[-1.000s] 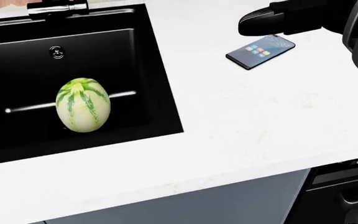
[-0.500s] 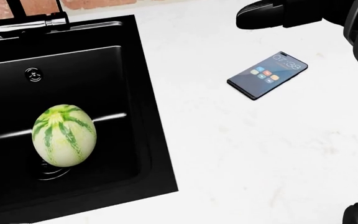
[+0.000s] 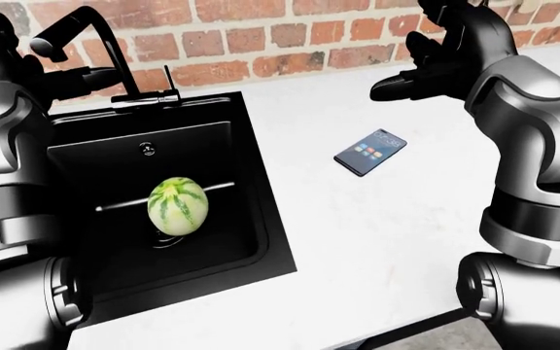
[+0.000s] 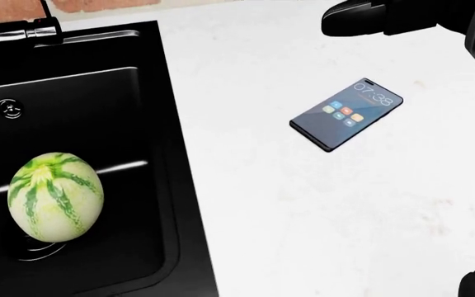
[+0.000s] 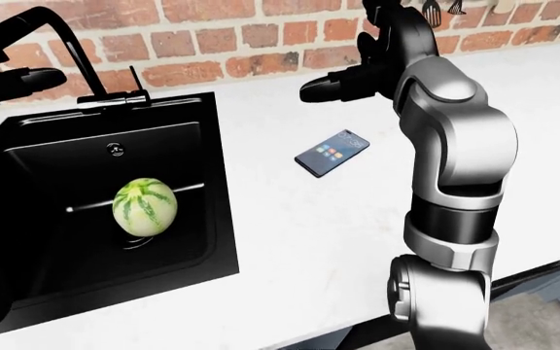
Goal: Turn the sink spout to the right.
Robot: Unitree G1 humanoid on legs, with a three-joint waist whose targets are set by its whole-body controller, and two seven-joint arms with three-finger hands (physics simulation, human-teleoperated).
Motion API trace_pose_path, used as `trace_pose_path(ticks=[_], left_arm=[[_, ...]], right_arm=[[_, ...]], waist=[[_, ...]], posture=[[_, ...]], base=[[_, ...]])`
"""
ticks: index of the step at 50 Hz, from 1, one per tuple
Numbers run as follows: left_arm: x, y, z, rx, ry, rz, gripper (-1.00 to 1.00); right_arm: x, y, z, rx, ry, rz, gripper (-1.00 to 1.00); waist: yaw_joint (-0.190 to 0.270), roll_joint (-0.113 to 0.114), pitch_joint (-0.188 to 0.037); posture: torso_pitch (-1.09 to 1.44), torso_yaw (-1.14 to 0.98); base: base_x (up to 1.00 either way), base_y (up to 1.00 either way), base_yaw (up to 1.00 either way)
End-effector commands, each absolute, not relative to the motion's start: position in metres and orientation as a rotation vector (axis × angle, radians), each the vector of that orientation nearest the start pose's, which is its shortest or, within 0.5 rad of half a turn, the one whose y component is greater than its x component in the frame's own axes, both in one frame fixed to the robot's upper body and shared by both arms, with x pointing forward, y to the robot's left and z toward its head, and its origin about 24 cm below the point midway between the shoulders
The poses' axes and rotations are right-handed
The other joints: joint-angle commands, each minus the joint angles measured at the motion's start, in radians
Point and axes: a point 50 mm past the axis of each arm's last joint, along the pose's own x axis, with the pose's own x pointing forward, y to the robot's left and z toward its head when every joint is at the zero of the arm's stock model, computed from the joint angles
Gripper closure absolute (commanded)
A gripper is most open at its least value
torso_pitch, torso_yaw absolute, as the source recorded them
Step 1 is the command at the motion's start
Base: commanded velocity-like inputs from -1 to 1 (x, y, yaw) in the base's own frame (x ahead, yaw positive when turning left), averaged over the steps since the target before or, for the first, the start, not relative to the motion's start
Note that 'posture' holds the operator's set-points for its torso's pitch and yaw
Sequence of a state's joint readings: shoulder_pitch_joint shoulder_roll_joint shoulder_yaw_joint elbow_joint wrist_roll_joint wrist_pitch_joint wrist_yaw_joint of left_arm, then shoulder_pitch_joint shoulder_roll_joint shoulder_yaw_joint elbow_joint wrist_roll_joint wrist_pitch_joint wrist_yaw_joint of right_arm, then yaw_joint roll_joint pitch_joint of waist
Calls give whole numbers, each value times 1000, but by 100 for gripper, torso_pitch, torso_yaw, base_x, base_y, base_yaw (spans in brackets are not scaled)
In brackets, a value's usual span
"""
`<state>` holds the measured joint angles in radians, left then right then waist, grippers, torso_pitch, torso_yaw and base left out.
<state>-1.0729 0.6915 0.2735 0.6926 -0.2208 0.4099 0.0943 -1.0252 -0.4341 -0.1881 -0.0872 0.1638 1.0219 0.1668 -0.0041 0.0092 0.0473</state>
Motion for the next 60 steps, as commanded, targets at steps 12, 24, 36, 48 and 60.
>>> trace_pose_path(ticks=[12, 24, 36, 48, 60], left_arm=[[366, 302, 306, 60, -252, 418, -100], [367, 280, 305, 73, -255, 366, -100], [368, 269, 304, 74, -255, 336, -100], [366, 245, 303, 78, -253, 278, -100], [360, 228, 301, 84, -253, 232, -100]], right_arm=[[329, -187, 328, -153, -217, 91, -100], [330, -188, 328, -153, -218, 91, -100], [328, -187, 330, -156, -221, 93, -100], [326, -188, 328, -154, -221, 89, -100], [325, -190, 327, -152, -222, 84, -100]], waist=[[5, 8, -27], [8, 6, -30], [8, 4, -35], [8, 1, -36], [5, -3, -35]], posture=[[0, 0], [0, 0], [0, 0], [0, 0], [0, 0]], base=[[0, 0, 0], [0, 0, 0], [0, 0, 0], [0, 0, 0], [0, 0, 0]])
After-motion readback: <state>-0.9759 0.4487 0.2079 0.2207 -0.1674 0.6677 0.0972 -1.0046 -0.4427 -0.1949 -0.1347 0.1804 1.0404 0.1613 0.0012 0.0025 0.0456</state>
